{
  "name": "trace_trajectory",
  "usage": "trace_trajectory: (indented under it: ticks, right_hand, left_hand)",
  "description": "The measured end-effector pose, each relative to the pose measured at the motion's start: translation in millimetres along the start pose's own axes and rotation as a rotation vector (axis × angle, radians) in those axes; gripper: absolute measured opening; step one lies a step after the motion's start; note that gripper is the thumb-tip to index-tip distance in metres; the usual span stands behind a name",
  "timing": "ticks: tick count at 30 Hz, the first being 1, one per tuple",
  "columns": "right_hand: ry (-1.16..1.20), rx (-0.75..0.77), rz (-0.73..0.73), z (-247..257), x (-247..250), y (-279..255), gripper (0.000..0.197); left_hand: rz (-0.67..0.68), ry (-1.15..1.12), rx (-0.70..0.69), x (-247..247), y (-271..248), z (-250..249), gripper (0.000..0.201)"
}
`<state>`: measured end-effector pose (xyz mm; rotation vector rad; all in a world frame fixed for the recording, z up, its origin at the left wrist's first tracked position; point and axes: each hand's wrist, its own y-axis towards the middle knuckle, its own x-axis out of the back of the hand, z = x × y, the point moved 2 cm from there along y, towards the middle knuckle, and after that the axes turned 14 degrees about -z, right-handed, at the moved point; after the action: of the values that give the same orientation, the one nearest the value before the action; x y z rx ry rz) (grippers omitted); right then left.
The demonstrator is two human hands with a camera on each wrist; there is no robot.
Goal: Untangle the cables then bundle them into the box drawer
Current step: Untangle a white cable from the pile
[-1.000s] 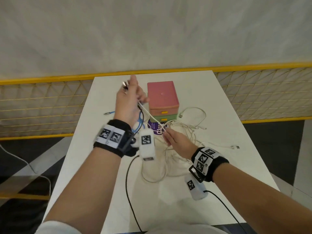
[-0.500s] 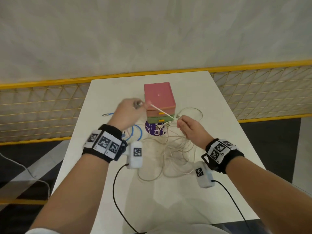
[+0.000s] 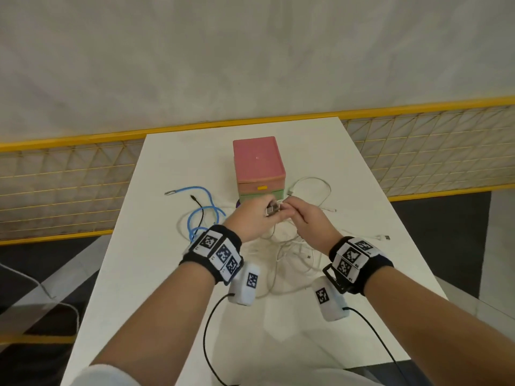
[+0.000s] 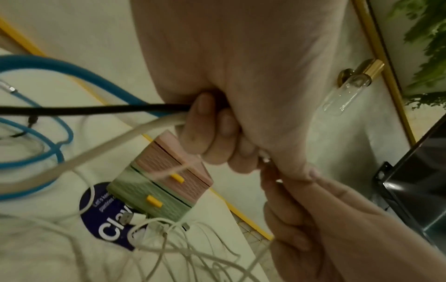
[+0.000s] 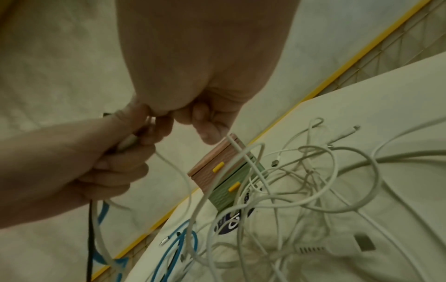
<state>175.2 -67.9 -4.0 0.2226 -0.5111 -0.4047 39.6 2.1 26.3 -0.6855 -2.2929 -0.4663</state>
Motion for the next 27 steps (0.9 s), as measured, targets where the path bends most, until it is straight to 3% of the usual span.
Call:
trace_trajectory:
  ticks: [2, 6, 8, 10, 12, 14, 16, 21, 27]
  right_hand:
    - [-0.002, -0.049, 0.027, -5.2, 4.0, -2.7, 0.021]
    - [-0.04, -0.127, 0.053, -30.6, 9.4, -16.5, 0.028]
    - [-0.1, -0.122, 0.05, -35.5, 9.0, -18.2, 0.028]
    - [-0.114, -0.097, 0.047, -31.0, 6.3, -15.9, 0.028]
    - [-0.107, -0.05, 0.045, -23.1, 2.8, -12.4, 0.027]
    - [-0.077, -0.015, 0.035, -18.5, 2.3, -10.4, 0.026]
    - [-0.061, 0.009, 0.041, -17.4, 4.7, -11.3, 0.024]
    - [-0.069, -0.009, 0.107, -21.9, 3.7, -10.8, 0.019]
    - [-0.226, -0.074, 0.165, -34.5, 4.3, -0.6, 0.019]
  left_hand:
    - [-0.099, -0.017, -0.025, 12.4, 4.0, -3.1, 0.042]
    - [-0.545, -0.058, 0.025, 62.4, 21.4, 0.4, 0.037]
    - [-0.653, 0.018, 0.048, 70.6, 23.3, 4.1, 0.032]
    - [-0.591, -0.007, 0.046, 60.7, 18.0, -2.5, 0.03]
    - [-0.353, 0.022, -0.042, 36.2, 8.8, -10.7, 0.047]
    - [-0.122, 0.093, -0.102, 10.1, 2.9, -9.5, 0.036]
    - [-0.063, 0.081, -0.055, 1.3, 2.1, -2.7, 0.029]
    - [-0.309, 0.215, -0.178, 18.3, 11.8, 3.9, 0.038]
    - [-0.54, 0.184, -0.131, 26.4, 5.4, 6.5, 0.036]
